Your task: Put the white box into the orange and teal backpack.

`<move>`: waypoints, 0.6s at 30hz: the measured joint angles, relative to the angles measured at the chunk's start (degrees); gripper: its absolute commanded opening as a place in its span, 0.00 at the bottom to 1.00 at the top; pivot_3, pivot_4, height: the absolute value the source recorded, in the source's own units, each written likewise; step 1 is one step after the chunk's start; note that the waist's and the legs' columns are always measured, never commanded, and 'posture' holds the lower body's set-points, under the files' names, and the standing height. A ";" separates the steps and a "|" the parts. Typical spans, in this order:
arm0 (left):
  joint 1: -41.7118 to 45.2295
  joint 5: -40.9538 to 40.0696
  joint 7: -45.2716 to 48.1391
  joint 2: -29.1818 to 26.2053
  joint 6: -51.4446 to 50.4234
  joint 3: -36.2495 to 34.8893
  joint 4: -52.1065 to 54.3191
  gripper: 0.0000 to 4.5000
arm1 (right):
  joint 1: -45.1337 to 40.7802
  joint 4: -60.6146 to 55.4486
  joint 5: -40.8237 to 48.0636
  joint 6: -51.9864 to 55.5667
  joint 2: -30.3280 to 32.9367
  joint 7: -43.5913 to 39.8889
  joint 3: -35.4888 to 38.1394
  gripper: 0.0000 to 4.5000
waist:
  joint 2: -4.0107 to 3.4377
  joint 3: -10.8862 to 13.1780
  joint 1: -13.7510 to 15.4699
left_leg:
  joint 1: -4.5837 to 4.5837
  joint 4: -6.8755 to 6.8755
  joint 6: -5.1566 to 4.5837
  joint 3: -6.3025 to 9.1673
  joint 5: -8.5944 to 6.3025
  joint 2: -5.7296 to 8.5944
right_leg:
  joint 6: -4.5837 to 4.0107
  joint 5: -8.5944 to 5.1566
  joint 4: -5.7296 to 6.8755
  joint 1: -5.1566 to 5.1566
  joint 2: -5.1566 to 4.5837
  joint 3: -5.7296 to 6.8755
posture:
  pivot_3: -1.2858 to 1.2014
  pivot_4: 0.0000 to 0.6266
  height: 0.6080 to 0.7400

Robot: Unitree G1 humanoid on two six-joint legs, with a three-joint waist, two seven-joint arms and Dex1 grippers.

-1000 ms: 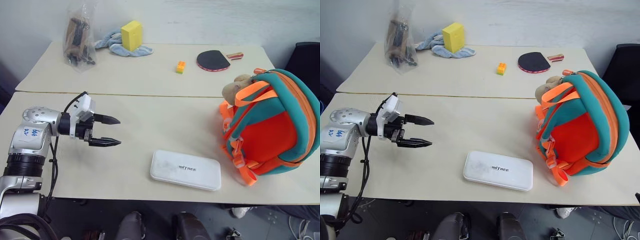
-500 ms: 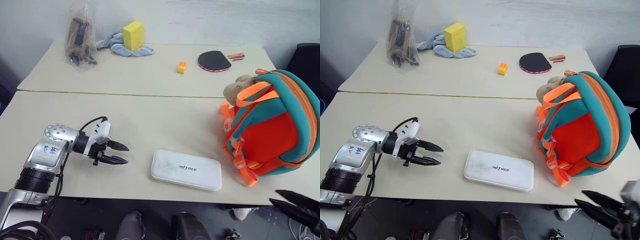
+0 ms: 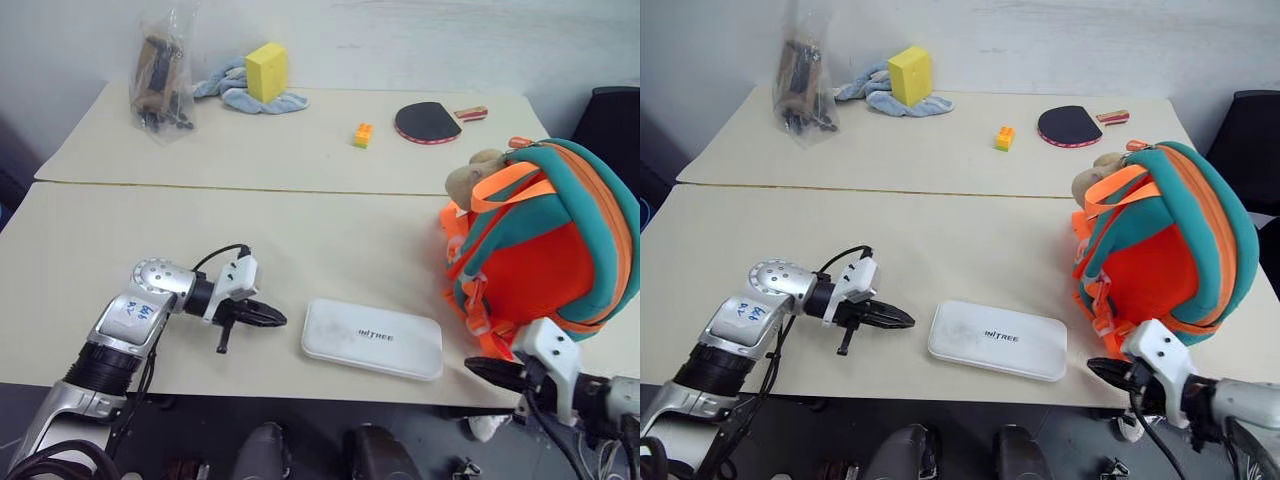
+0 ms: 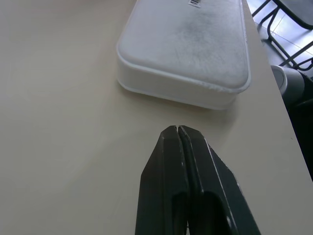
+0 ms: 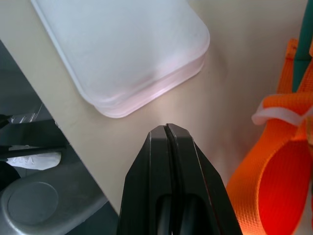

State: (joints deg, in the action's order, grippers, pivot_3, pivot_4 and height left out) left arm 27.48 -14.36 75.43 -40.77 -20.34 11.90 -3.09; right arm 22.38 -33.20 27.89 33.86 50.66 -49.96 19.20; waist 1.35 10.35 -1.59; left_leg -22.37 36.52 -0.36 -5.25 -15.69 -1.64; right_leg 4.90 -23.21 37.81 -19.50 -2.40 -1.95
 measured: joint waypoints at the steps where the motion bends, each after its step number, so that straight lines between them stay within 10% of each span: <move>1: -0.03 0.18 -0.47 0.46 0.11 0.02 -0.08 0.01 | -2.00 0.50 -0.65 0.38 0.02 0.53 -1.89 0.00 | 0.00 0.00 0.00 | 0.00 0.01 0.00 0.01 0.00 -0.01 | 0.00 0.00 0.00 0.00 0.01 0.01 | 0.52 0.24 1.00; 18: -0.58 1.01 -5.36 2.12 -0.92 -0.99 -6.13 0.09 | -12.57 3.49 -4.45 2.42 -1.62 4.21 -13.79 0.00 | 0.01 0.00 -0.02 | 0.00 0.13 0.00 0.04 0.00 -0.04 | 0.00 0.00 0.11 0.00 0.01 0.05 | 0.52 0.24 1.00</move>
State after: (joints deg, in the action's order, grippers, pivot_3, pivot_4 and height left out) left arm 26.91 -13.35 70.07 -38.65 -21.26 10.91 -9.23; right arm 9.81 -29.71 23.44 36.28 49.03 -45.76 5.41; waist 1.36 10.34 -1.61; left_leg -22.37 36.65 -0.36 -5.22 -15.69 -1.69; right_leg 4.90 -23.21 37.92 -19.50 -2.39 -1.90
